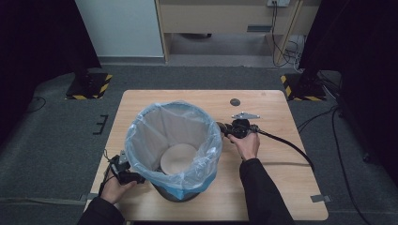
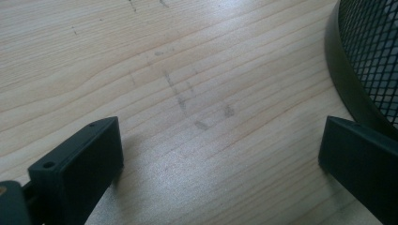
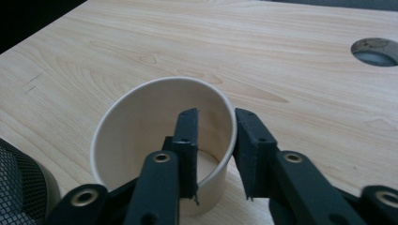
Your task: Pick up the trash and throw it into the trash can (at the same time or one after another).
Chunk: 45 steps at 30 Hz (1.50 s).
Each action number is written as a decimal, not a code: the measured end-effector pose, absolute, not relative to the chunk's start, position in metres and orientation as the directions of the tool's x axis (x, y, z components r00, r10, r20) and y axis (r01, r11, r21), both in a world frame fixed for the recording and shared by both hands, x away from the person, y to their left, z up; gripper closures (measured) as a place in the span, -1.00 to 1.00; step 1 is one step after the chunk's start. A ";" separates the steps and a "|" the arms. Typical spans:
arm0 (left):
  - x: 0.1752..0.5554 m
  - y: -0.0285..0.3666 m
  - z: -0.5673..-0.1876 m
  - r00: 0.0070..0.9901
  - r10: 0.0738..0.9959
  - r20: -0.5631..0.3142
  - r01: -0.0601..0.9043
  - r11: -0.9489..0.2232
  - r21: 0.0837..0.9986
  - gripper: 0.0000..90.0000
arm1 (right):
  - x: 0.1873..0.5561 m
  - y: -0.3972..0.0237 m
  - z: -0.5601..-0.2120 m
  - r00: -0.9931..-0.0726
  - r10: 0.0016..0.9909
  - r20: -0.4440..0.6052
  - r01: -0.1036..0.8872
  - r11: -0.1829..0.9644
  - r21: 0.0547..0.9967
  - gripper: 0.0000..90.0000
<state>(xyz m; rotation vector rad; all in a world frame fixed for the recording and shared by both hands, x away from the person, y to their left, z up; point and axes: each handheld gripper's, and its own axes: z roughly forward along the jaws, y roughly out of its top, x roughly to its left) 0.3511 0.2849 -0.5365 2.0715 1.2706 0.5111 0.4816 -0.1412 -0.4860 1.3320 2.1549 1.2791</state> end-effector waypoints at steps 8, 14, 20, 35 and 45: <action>0.351 0.285 -0.536 0.457 0.889 -0.005 0.638 -0.324 0.699 -1.00 | 0.480 -0.141 -0.487 -0.499 0.846 0.185 0.583 0.170 0.794 0.82; 0.351 0.285 -0.536 0.457 0.889 -0.005 0.638 -0.324 0.699 -1.00 | 0.477 -0.144 -0.481 -0.509 0.839 0.192 0.571 0.162 0.805 0.86; 0.351 0.285 -0.536 0.457 0.889 -0.004 0.638 -0.324 0.699 -1.00 | 0.472 -0.153 -0.466 -0.518 0.833 0.196 0.544 0.143 0.827 0.86; 0.351 0.285 -0.536 0.457 0.890 -0.004 0.638 -0.324 0.699 -1.00 | 0.432 -0.202 -0.412 -0.545 0.808 0.225 0.401 0.015 0.916 0.87; 0.351 0.285 -0.536 0.457 0.890 -0.005 0.640 -0.324 0.697 -1.00 | 0.418 -0.225 -0.380 -0.552 0.798 0.243 0.317 -0.069 0.946 0.87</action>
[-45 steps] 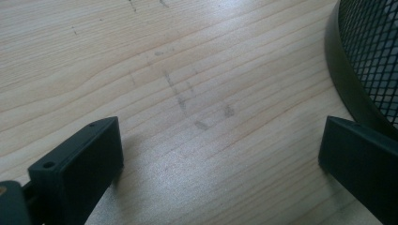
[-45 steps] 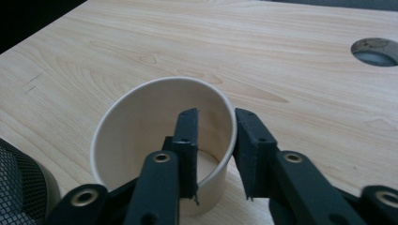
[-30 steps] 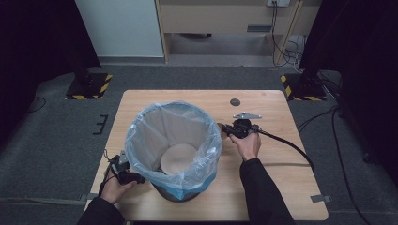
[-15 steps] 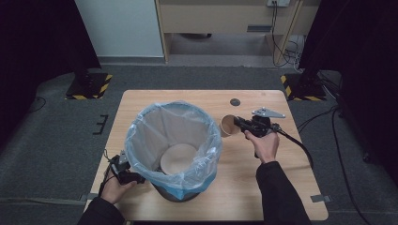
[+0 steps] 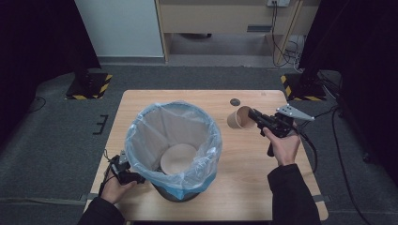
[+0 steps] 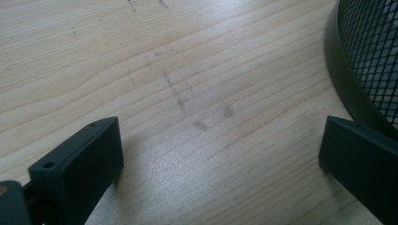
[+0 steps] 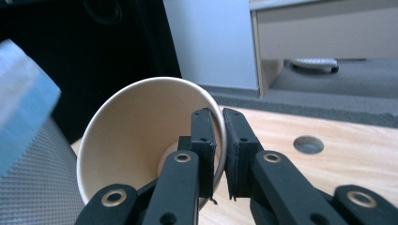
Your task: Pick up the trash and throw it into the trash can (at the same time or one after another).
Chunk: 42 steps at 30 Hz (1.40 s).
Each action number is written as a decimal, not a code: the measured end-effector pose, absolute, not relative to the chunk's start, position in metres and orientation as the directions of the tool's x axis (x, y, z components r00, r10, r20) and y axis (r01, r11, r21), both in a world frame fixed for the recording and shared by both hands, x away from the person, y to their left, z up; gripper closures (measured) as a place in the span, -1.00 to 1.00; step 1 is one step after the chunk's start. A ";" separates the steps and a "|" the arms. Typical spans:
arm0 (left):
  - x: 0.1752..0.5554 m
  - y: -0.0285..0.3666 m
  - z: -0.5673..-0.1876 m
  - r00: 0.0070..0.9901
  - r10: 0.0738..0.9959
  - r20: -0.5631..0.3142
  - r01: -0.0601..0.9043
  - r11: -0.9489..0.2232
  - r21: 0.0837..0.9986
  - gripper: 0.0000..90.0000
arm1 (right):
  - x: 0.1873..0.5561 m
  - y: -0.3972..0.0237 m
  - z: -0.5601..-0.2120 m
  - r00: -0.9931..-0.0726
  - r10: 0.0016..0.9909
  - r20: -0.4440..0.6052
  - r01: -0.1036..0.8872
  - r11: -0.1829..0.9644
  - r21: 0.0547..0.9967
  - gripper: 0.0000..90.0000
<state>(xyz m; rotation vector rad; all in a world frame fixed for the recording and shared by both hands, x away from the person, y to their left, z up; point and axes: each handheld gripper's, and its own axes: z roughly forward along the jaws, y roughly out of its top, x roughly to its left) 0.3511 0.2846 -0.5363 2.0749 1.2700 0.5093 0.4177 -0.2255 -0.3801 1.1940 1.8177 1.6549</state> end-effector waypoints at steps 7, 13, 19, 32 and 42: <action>0.351 0.284 -0.536 0.456 0.890 -0.004 0.638 -0.323 0.698 -1.00 | 0.412 -0.238 -0.370 -0.542 0.798 0.262 0.284 -0.119 0.951 0.87; 0.351 0.285 -0.536 0.456 0.890 -0.005 0.640 -0.324 0.697 -1.00 | 0.403 -0.244 -0.352 -0.556 0.786 0.270 0.231 -0.165 0.959 0.87; 0.351 0.284 -0.536 0.456 0.890 -0.004 0.638 -0.323 0.699 -1.00 | 0.393 -0.251 -0.335 -0.573 0.772 0.275 0.182 -0.208 0.961 0.87; 0.351 0.284 -0.536 0.456 0.890 -0.004 0.638 -0.324 0.699 -1.00 | 0.380 -0.252 -0.318 -0.620 0.731 0.286 0.136 -0.260 0.956 0.87; 0.351 0.284 -0.537 0.457 0.890 -0.004 0.638 -0.324 0.699 -1.00 | 0.368 -0.244 -0.303 -0.662 0.706 0.252 0.089 -0.259 0.962 0.87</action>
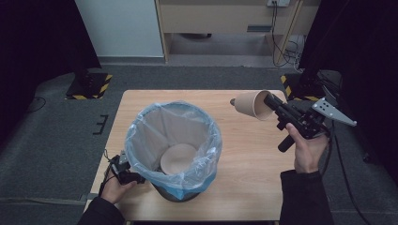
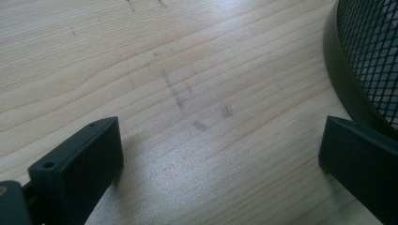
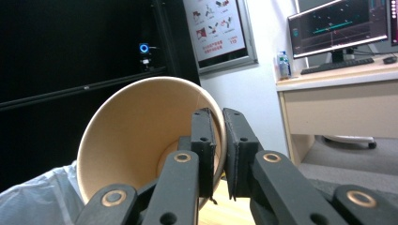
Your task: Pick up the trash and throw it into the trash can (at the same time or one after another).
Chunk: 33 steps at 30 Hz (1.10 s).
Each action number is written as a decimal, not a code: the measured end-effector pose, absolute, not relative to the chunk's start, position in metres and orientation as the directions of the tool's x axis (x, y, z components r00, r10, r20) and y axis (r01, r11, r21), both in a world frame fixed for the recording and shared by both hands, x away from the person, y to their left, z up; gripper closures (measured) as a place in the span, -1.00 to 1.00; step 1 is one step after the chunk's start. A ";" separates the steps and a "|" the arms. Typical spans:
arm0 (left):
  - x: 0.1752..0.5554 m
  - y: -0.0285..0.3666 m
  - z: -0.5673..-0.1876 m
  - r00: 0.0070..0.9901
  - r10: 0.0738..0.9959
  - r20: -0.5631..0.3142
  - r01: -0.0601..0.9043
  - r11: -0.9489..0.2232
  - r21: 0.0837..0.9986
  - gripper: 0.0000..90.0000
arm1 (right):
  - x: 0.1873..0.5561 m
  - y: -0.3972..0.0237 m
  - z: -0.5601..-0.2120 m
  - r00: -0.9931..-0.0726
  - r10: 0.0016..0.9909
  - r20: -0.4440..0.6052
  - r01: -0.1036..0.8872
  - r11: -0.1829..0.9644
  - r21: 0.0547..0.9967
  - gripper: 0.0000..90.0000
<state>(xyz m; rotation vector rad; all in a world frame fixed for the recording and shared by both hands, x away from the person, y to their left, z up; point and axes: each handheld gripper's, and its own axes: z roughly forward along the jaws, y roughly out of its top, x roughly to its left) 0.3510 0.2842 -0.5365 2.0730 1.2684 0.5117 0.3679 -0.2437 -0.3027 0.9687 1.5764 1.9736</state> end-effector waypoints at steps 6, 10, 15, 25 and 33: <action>0.351 0.284 -0.537 0.457 0.890 -0.004 0.638 -0.324 0.699 -1.00 | 0.362 -0.238 -0.296 -0.685 0.690 0.234 0.068 -0.259 0.964 0.87; 0.351 0.284 -0.537 0.457 0.890 -0.004 0.638 -0.324 0.699 -1.00 | 0.358 -0.233 -0.292 -0.702 0.675 0.226 0.060 -0.260 0.964 0.87; 0.351 0.284 -0.537 0.457 0.890 -0.004 0.637 -0.324 0.699 -1.00 | 0.354 -0.226 -0.289 -0.723 0.657 0.216 0.055 -0.256 0.965 0.87; 0.351 0.284 -0.537 0.457 0.890 -0.004 0.638 -0.324 0.699 -1.00 | 0.349 -0.209 -0.286 -0.766 0.609 0.204 0.063 -0.245 0.968 0.87; 0.351 0.284 -0.537 0.457 0.890 -0.004 0.638 -0.324 0.699 -1.00 | 0.347 -0.195 -0.287 -0.791 0.577 0.202 0.074 -0.237 0.969 0.87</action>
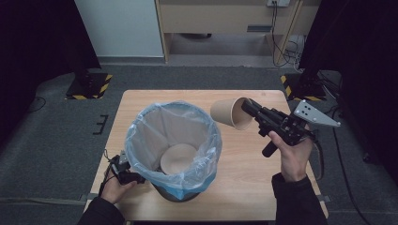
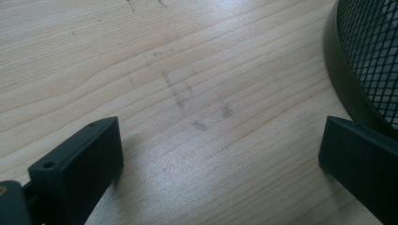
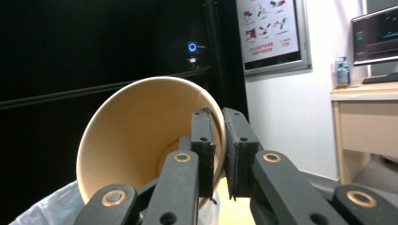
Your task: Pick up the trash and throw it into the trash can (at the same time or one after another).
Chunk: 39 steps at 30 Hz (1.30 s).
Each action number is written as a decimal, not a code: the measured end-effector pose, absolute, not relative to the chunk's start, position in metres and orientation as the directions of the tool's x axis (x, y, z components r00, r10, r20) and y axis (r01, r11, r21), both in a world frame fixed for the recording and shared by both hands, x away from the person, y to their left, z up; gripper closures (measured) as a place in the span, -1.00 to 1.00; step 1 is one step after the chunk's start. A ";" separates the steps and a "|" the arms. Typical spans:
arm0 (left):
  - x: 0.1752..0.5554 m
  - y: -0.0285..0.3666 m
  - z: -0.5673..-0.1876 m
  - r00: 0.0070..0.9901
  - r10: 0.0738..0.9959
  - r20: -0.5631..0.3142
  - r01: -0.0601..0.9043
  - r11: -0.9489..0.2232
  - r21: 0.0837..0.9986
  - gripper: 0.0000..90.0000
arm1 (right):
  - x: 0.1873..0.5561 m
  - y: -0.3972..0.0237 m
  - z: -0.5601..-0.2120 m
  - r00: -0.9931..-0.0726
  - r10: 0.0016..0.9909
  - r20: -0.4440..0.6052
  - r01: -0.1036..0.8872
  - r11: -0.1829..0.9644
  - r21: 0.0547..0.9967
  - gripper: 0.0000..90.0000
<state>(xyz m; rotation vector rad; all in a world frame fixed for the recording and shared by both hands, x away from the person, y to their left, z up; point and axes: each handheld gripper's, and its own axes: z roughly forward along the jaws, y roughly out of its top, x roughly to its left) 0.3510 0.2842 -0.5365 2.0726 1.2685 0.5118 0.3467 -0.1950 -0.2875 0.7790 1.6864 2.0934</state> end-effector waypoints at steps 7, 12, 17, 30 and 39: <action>0.351 0.284 -0.536 0.457 0.890 -0.004 0.638 -0.324 0.699 -1.00 | 0.345 -0.185 -0.289 -0.806 0.559 0.196 0.076 -0.229 0.970 0.87; 0.351 0.284 -0.536 0.457 0.890 -0.004 0.638 -0.324 0.699 -1.00 | 0.345 -0.178 -0.290 -0.817 0.539 0.204 0.085 -0.237 0.968 0.87; 0.351 0.284 -0.537 0.457 0.890 -0.004 0.638 -0.324 0.699 -1.00 | 0.344 -0.171 -0.292 -0.827 0.522 0.208 0.092 -0.239 0.967 0.87; 0.351 0.284 -0.536 0.457 0.889 -0.004 0.638 -0.324 0.699 -1.00 | 0.346 -0.150 -0.302 -0.848 0.492 0.198 0.110 -0.202 0.973 0.86; 0.351 0.284 -0.536 0.457 0.890 -0.005 0.638 -0.324 0.699 -1.00 | 0.347 -0.133 -0.309 -0.864 0.469 0.185 0.129 -0.149 0.980 0.86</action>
